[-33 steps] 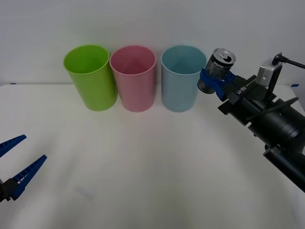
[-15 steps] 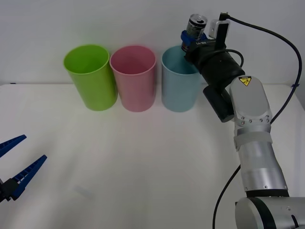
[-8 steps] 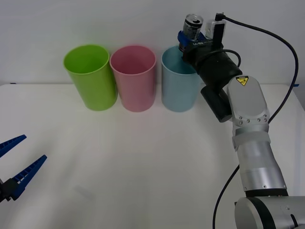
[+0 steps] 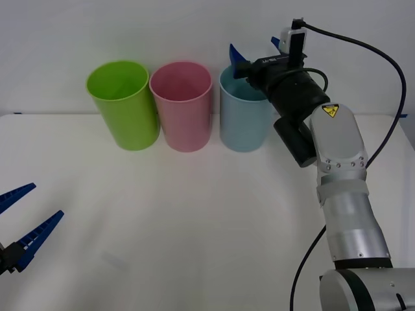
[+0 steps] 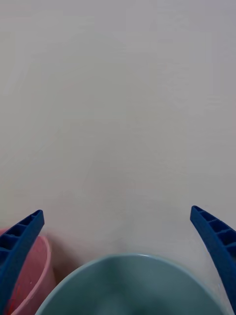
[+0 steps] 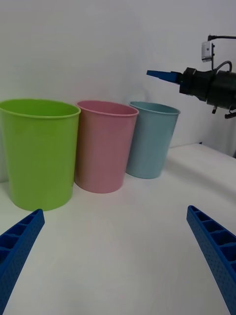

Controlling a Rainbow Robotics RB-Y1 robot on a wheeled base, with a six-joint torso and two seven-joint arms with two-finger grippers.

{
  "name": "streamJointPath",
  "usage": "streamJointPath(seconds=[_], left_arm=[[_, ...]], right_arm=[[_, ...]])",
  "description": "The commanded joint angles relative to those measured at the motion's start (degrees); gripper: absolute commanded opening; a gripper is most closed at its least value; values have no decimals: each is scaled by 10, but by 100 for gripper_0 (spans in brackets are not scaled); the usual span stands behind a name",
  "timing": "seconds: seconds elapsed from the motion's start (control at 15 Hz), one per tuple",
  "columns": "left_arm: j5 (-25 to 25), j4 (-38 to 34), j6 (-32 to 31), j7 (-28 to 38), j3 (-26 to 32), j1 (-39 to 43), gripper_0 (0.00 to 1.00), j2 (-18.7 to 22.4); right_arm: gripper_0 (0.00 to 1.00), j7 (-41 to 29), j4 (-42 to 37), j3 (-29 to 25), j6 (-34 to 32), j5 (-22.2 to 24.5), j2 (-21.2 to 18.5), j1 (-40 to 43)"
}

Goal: Grasp the object on the table and drop it into the matching bin: aluminum can to the light blue bin, PET bottle to the pink bin.

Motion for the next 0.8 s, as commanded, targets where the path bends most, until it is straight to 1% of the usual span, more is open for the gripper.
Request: streamJointPath(seconds=[0.07,0.27,0.47,0.8], left_arm=[[0,0,0,0,0,0,100,0],[0,0,0,0,0,0,100,0],[0,0,0,0,0,0,100,0],[0,0,0,0,0,0,100,0]], right_arm=[[100,0,-44,6,-14,-2,0,37],[100,0,-95,10,-58,-16,-8,76],[100,-3,-146,20,-99,-41,-31,123],[100,0,-243,70,-121,-138,-120,235]])
